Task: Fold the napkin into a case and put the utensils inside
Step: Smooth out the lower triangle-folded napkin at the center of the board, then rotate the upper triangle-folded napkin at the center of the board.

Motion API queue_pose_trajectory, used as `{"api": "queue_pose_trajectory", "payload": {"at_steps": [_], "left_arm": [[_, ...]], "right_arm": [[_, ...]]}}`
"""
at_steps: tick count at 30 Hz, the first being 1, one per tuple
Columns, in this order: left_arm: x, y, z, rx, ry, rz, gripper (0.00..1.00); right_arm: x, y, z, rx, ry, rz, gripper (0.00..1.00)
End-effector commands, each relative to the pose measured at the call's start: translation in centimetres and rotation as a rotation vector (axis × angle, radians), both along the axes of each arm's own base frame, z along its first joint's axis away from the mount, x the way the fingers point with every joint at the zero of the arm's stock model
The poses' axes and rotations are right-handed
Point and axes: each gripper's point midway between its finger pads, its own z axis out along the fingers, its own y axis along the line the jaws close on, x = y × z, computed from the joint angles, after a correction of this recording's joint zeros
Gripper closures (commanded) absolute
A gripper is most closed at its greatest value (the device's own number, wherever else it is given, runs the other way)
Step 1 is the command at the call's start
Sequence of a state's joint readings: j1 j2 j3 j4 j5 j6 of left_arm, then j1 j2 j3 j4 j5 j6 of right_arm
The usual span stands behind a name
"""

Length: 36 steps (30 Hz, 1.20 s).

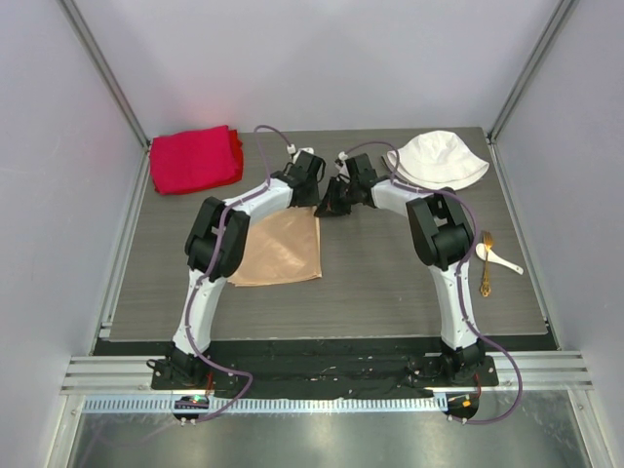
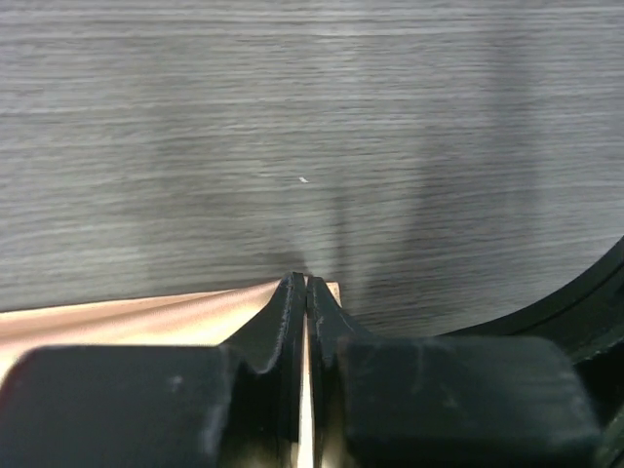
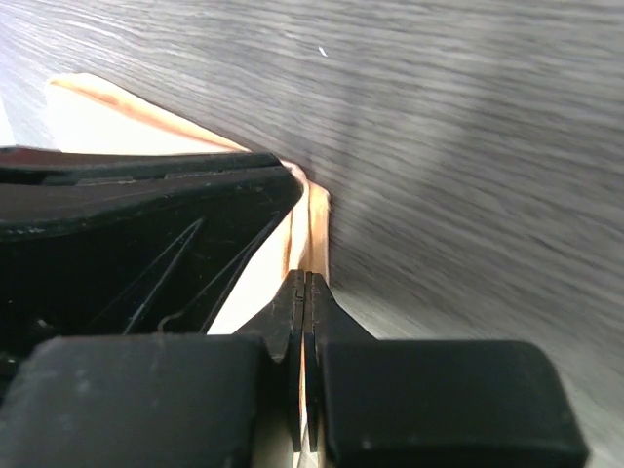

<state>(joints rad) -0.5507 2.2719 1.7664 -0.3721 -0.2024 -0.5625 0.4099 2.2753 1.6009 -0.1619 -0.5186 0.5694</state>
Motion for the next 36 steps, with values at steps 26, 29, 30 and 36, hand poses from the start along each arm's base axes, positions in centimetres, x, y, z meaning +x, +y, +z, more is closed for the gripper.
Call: {"api": "queue_pose_trajectory", "payload": {"at_steps": [26, 29, 30, 36], "left_arm": [[-8.4, 0.4, 4.2, -0.234, 0.068, -0.072, 0.92], [-8.2, -0.1, 2.7, -0.235, 0.105, -0.076, 0.93], [-8.3, -0.3, 2.5, -0.242, 0.109, -0.077, 0.93], [-8.4, -0.4, 2.1, -0.242, 0.118, -0.087, 0.94]], "right_arm": [[-16.1, 3.6, 4.9, 0.174, 0.026, 0.201, 0.99], [-16.5, 2.9, 3.7, 0.143, 0.037, 0.193, 0.99], [-16.7, 2.8, 3.5, 0.137, 0.038, 0.197, 0.99], [-18.4, 1.7, 0.6, 0.115, 0.089, 0.193, 0.99]]}}
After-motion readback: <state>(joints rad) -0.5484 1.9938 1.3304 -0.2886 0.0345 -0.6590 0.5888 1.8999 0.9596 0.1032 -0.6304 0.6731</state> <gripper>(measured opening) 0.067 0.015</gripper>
